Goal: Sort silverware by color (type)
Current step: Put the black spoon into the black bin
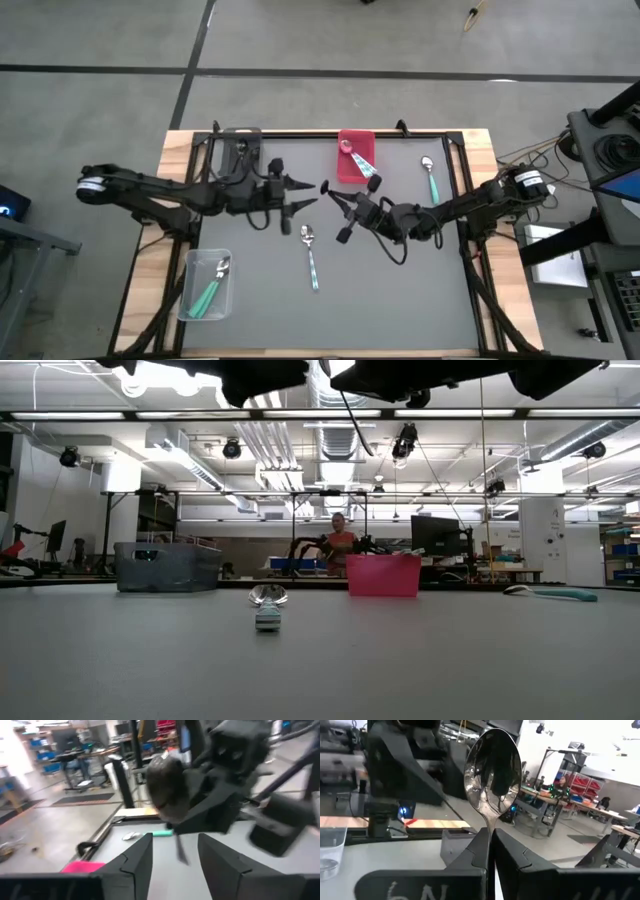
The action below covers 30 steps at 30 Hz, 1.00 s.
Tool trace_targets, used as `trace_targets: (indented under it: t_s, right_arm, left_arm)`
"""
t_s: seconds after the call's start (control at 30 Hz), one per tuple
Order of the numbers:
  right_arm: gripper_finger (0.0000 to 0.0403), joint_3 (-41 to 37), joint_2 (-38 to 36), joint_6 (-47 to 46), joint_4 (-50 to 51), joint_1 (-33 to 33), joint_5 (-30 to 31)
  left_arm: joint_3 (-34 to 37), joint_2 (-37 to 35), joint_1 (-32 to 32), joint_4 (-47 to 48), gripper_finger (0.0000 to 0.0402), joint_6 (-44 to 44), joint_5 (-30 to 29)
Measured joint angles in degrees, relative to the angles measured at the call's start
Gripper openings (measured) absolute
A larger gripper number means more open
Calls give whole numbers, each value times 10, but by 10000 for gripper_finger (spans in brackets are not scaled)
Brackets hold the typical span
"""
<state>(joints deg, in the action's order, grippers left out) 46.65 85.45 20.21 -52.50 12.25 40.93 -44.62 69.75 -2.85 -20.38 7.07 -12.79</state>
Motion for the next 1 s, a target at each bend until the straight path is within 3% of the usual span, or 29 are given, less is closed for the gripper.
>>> trace_targets:
  t_s: [0.13, 0.33, 0.53, 0.73, 0.87, 1.0]
  right_arm:
    - [9, 0, 0, 8, -26, 1, -5]
    - [9, 0, 12, 59, -55, -4, -3]
    - [9, 9, 30, 101, -53, -3, 39]
    - [9, 9, 47, 136, -70, -3, 41]
    - [9, 10, 46, 143, -81, -3, 42]
    - [9, 10, 46, 150, -80, -4, 46]
  left_arm:
    - [-7, 26, 0, -22, 154, -1, -42]
    - [-2, 55, -1, -101, 162, -18, -42]
    - [-2, 74, -3, -135, 162, -35, -23]
    - [-15, 100, -3, -163, 161, -62, -60]
    - [-16, 114, -4, -170, 140, -67, -94]
    - [-15, 117, -5, -176, 85, -81, -104]
